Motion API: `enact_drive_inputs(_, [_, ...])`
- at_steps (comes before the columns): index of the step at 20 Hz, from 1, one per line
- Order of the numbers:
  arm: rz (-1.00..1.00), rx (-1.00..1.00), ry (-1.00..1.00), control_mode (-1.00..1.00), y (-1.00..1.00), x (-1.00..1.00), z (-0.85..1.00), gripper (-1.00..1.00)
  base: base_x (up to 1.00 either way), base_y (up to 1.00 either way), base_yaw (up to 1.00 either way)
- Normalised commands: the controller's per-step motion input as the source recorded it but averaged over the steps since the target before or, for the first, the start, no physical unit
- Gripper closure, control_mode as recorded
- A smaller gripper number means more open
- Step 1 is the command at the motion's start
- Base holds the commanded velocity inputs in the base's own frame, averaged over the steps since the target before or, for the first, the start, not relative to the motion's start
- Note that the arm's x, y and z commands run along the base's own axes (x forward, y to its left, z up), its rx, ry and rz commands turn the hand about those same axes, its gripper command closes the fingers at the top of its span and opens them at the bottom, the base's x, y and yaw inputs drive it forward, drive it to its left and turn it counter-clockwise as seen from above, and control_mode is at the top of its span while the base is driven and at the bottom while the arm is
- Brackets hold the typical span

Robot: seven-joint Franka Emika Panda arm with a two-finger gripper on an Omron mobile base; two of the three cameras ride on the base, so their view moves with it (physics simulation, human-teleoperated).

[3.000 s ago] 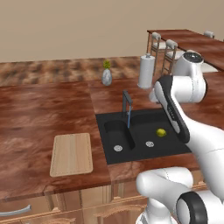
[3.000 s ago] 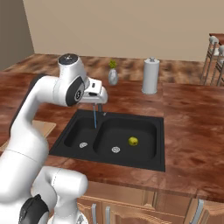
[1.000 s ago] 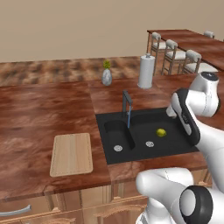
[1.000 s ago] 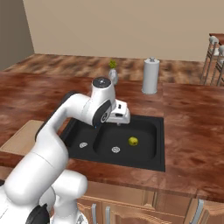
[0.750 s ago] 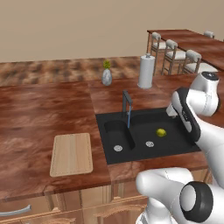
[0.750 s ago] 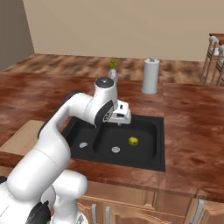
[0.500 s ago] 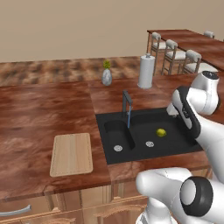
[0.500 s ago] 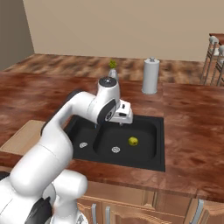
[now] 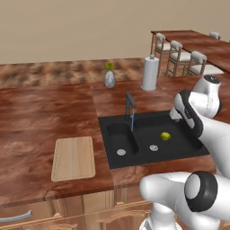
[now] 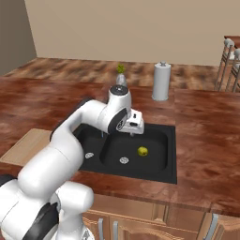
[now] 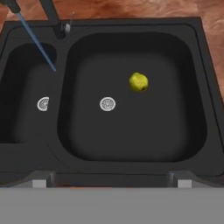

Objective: Pick the pear from the sink and place it on the cutting board to airdry. Then turn off the sink faucet.

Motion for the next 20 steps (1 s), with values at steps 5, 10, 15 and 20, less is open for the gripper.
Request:
enact_drive_inputs(5, [-0.01,0.00,0.00,-1.00,-0.07,0.20,-0.32,-1.00,0.00,0.00,0.00])
enact_drive_inputs(10, [0.00,0.00,0.00,-1.00,-0.07,0.11,-0.29,-1.00,0.00,0.00,0.00])
enact_drive_inputs(15, [0.00,0.00,0.00,-1.00,-0.08,0.16,-0.32,-1.00,0.00,0.00,0.00])
enact_drive_inputs(20, [0.00,0.00,0.00,-1.00,-0.07,0.17,-0.23,-1.00,0.00,0.00,0.00])
